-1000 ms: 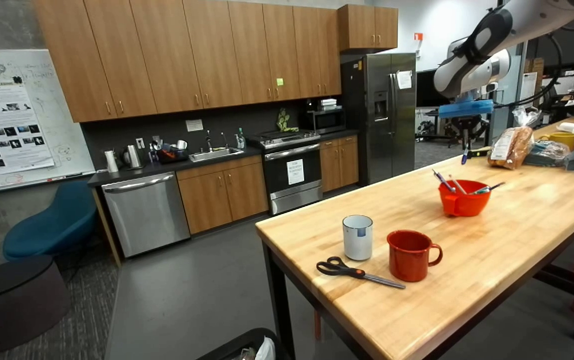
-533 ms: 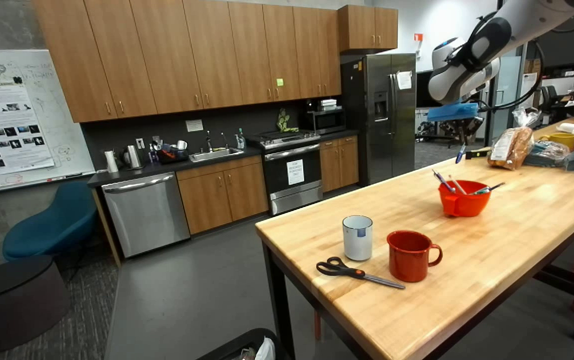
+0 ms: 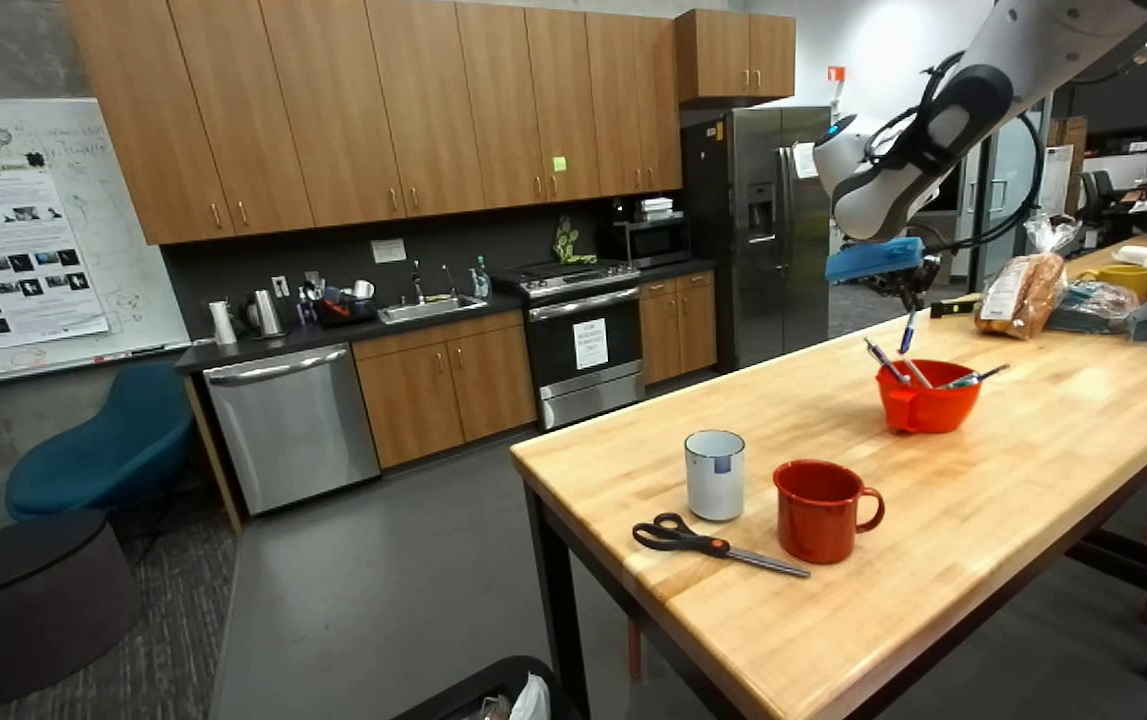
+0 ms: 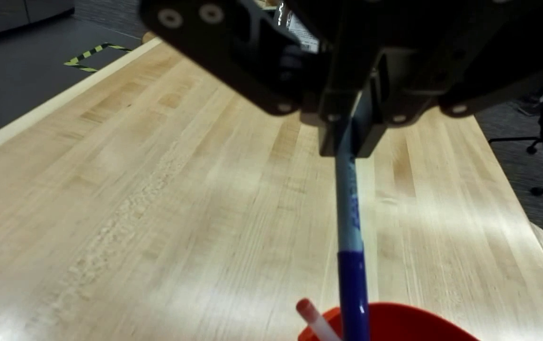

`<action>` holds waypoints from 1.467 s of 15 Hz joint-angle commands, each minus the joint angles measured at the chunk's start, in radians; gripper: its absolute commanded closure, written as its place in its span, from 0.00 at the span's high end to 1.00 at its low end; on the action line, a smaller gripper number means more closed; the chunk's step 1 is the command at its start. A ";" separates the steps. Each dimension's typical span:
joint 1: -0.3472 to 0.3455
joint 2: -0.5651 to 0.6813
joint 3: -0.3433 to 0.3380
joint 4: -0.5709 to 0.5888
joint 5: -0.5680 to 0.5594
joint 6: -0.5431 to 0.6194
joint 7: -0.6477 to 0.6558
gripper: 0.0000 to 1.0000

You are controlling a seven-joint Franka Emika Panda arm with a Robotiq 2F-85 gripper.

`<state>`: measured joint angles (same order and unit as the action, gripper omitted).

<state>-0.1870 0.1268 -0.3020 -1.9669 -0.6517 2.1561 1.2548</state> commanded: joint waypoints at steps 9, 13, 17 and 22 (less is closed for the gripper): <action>0.027 -0.062 0.061 -0.174 -0.213 -0.123 0.212 0.03; 0.035 -0.059 0.090 -0.207 -0.212 -0.140 0.243 0.37; 0.034 -0.082 0.110 -0.196 -0.200 -0.148 0.254 0.60; 0.030 -0.161 0.127 -0.184 -0.142 -0.130 0.199 0.95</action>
<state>-0.1618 0.0426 -0.1872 -2.1410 -0.8371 2.0301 1.4984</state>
